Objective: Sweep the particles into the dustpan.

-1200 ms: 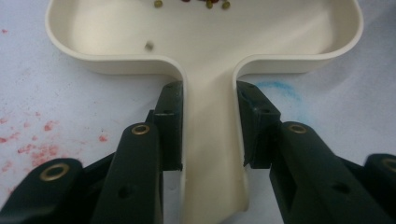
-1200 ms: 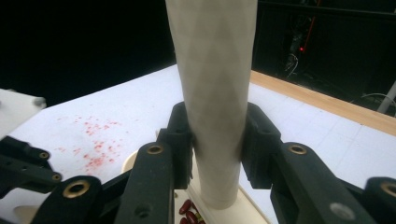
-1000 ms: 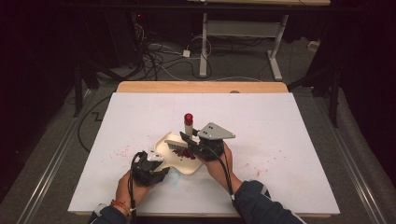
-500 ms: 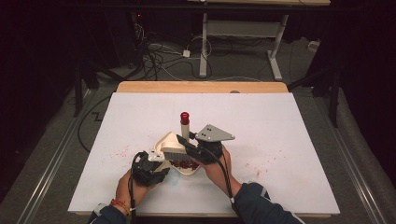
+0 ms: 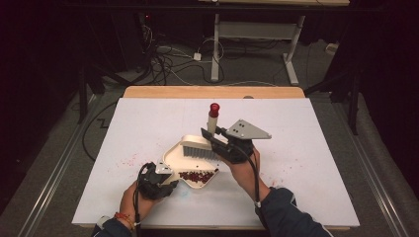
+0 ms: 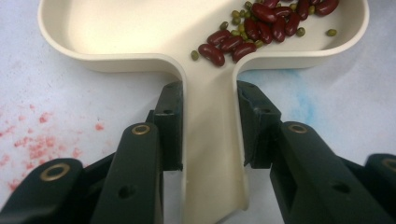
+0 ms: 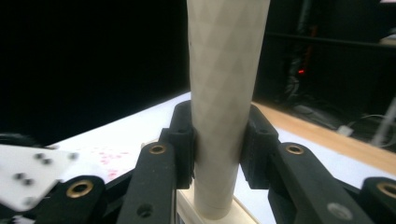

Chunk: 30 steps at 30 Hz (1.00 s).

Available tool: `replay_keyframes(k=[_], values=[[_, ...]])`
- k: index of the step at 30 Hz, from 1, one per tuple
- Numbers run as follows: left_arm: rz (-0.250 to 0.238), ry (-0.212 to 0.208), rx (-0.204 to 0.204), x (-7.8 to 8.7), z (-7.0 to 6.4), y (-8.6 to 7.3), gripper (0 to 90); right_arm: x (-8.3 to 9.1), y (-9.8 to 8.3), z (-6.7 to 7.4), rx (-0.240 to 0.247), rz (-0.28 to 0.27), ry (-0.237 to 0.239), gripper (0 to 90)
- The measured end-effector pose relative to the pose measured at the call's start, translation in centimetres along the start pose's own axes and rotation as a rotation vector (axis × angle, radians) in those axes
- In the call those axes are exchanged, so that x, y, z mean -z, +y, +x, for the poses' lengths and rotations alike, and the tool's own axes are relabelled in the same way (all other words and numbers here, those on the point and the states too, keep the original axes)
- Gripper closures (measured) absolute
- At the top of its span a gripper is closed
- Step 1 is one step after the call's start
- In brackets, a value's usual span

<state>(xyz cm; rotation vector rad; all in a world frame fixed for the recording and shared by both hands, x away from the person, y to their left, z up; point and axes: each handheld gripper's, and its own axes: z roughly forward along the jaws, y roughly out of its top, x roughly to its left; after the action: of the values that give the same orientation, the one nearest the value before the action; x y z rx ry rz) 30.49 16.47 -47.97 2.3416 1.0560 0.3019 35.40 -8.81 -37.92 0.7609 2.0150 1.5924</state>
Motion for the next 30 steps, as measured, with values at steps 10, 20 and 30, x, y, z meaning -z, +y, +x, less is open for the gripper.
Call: replay_keyframes(k=[10,20,30], values=[[0.001,-0.006,-0.018,0.5,-0.7,-0.1,63.6,1.9,-1.5,-4.4,0.019,0.038,-0.173,70.2],[0.0,-0.007,-0.028,0.3,-1.2,-0.2,63.6,0.5,-4.1,-4.5,0.063,0.113,-0.218,70.2],[0.001,-0.01,-0.021,0.2,-1.2,-0.2,63.7,0.8,-4.1,1.2,0.101,0.125,-0.055,70.1]])
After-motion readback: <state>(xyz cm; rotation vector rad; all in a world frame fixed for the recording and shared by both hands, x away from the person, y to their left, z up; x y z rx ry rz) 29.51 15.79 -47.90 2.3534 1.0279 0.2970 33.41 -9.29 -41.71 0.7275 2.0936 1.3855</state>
